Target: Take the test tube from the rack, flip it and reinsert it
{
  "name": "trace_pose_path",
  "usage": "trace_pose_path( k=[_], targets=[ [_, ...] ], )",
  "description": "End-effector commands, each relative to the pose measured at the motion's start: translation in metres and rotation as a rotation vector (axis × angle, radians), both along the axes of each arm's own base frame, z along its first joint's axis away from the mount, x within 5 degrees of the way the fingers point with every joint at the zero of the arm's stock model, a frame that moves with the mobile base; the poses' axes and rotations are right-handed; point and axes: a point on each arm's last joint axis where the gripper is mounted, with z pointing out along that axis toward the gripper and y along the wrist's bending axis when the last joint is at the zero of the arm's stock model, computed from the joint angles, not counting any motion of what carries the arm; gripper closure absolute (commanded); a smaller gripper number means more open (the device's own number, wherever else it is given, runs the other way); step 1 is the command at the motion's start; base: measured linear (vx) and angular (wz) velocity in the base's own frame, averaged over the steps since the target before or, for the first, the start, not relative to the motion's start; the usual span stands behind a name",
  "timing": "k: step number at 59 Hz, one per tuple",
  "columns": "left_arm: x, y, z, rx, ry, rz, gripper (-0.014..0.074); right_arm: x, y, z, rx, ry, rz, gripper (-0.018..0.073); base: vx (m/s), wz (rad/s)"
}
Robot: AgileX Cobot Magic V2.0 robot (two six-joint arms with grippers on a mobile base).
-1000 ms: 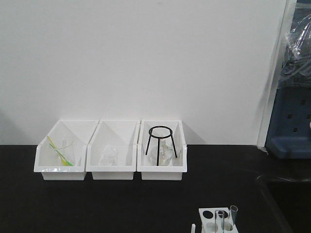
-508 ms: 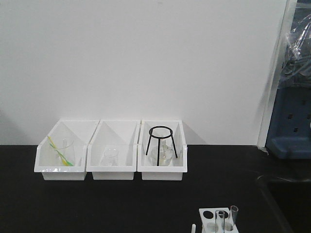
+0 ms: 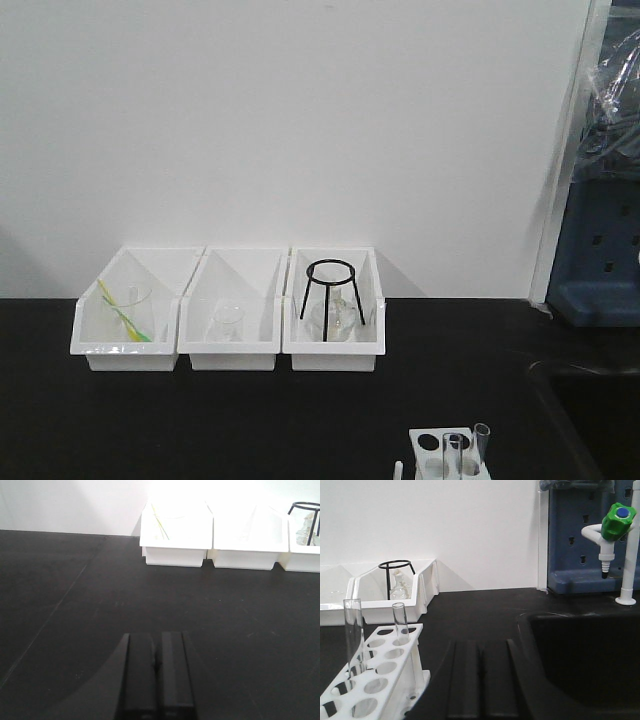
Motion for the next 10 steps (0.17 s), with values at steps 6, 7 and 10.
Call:
trace_pose_path(
  k=[6, 7, 10],
  targets=[
    [0.0004, -0.0006, 0.007, -0.001, -0.088, -0.008, 0.0603, -0.0007, 0.0, 0.0084, 0.0, -0.099, -0.003, 0.0571, 0.0, 0.0],
    [0.0004, -0.0006, 0.007, -0.001, -0.088, -0.008, 0.0603, -0.0007, 0.0, 0.0084, 0.0, -0.099, -0.003, 0.0571, 0.0, 0.0],
    [0.0004, -0.0006, 0.007, -0.001, -0.088, -0.008, 0.0603, -0.0007, 0.0, 0.0084, -0.001, -0.099, -0.003, 0.0571, 0.0, 0.0]
  ],
)
